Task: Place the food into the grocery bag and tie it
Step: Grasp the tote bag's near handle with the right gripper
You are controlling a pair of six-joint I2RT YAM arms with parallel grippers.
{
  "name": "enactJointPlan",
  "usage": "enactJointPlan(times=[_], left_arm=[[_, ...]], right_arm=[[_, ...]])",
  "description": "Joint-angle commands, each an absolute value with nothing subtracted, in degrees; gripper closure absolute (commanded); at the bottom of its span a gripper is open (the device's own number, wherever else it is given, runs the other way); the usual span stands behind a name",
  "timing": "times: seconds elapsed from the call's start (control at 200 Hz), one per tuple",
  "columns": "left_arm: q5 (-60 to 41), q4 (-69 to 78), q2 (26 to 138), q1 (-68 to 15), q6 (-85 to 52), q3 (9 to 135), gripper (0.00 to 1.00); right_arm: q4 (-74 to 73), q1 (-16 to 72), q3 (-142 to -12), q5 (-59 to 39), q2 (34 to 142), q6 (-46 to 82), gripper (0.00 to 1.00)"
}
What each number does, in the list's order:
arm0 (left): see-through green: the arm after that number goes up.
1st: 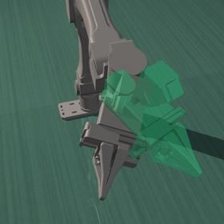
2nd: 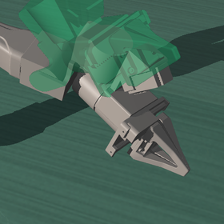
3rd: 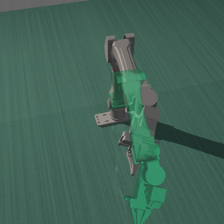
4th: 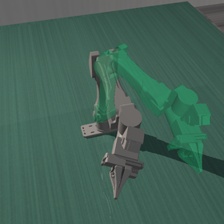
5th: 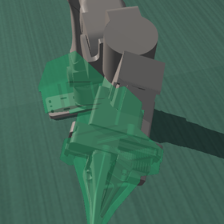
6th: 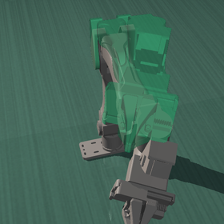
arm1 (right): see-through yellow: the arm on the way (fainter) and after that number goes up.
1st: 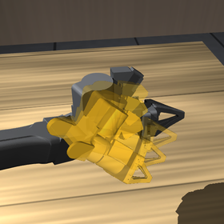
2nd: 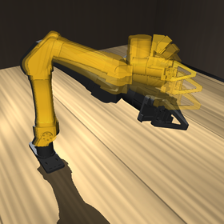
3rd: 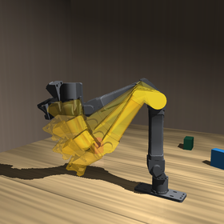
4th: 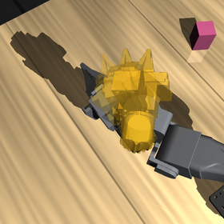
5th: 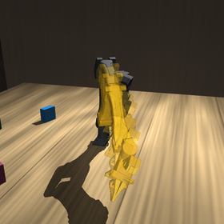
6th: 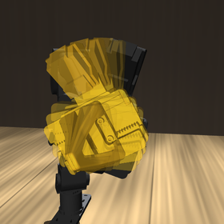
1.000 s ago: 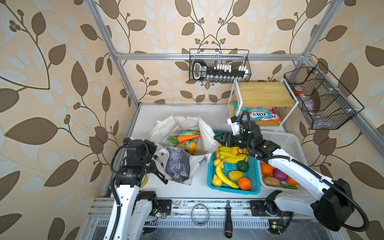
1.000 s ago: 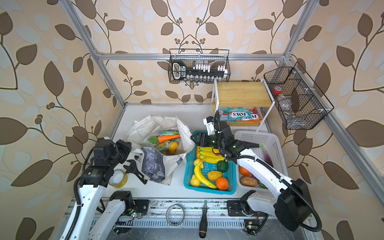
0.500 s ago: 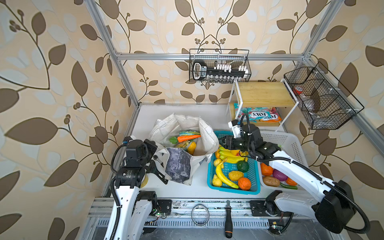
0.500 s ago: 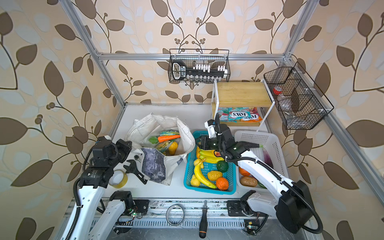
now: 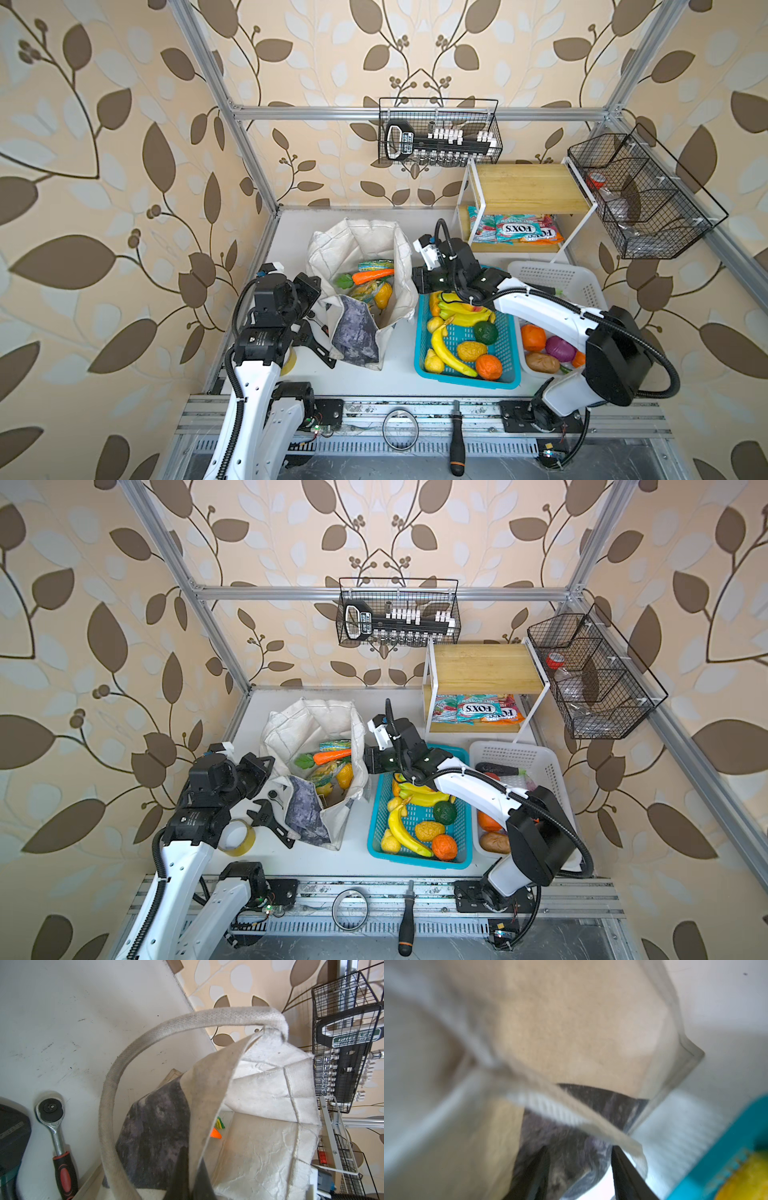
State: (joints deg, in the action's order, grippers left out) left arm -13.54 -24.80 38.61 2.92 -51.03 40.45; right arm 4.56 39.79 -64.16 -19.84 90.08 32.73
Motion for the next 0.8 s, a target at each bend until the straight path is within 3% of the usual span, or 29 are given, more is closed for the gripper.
enactJointPlan(times=[0.0, 0.28, 0.47, 0.795], left_arm=[[-14.79, -24.6, 38.41, 2.3, -49.39, 40.62, 1.0], [-13.3, -24.43, 37.44, 2.42, -49.39, 39.55, 1.0], [-13.63, -23.98, 37.52, 2.37, -49.39, 39.13, 1.0], [-14.15, -23.88, 37.27, 2.39, -49.39, 38.94, 1.0]], right_arm=[[6.81, 40.19, -64.89, -19.01, 91.32, 30.06, 0.49], [2.7, 39.47, -60.06, -16.81, 91.39, 30.12, 0.46], [-1.41, 39.6, -58.66, -16.91, 93.11, 30.02, 0.33], [-11.54, 39.55, -54.94, -17.28, 95.01, 31.82, 0.44]])
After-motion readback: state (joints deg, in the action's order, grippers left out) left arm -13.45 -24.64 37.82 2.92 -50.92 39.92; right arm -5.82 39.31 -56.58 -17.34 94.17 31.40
